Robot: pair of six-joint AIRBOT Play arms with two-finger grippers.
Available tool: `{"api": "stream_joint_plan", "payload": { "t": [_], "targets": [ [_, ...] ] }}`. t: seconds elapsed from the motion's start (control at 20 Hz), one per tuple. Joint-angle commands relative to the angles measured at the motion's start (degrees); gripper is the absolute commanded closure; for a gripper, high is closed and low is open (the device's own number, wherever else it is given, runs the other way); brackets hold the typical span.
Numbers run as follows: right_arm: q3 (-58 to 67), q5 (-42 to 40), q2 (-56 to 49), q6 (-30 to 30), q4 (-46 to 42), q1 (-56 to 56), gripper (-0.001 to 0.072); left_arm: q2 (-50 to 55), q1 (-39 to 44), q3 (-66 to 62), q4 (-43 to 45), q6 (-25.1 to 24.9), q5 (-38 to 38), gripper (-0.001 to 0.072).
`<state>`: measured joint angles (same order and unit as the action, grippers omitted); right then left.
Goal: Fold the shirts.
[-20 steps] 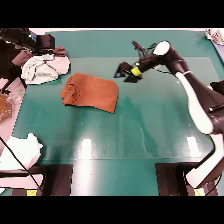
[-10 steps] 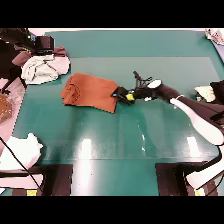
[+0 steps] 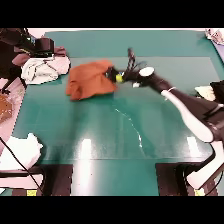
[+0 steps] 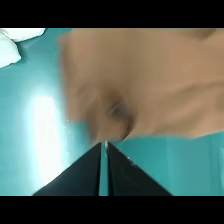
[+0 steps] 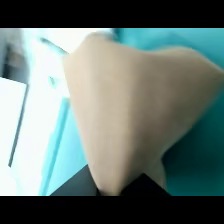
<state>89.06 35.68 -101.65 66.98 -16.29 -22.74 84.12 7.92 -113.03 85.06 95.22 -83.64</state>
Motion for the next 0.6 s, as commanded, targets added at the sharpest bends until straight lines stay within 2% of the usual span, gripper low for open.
{"api": "stream_joint_plan", "payload": {
  "t": [0.0, 0.1, 0.15, 0.35, 0.55],
  "targets": [
    [8.96, 15.85, 6.69, 24.72, -29.38, 7.96, 0.0691, -0.02, -0.04, -0.04, -0.52, 0.81, -0.42, 0.0624],
    [13.7, 27.12, 10.27, 35.91, -44.96, 15.04, 0.0692, -0.02, -0.04, -0.04, -1.99, 0.79, -0.42, 0.0625],
    [16.13, 32.7, 11.41, 38.32, -48.89, 19.58, 0.0692, -0.02, -0.04, -0.04, -2.6, 0.79, -0.39, 0.0624],
    [24.79, 45.62, 12.59, 40.15, -49.75, 39.01, 0.0692, -0.02, -0.04, -0.04, -4.35, 0.81, -0.44, 0.0625],
    [28.37, 47.19, 12.59, 39.82, -49.03, 56.5, 0.0692, -0.02, -0.04, -0.04, -4.76, 1.6, -0.39, 0.0624]
  ]
}}
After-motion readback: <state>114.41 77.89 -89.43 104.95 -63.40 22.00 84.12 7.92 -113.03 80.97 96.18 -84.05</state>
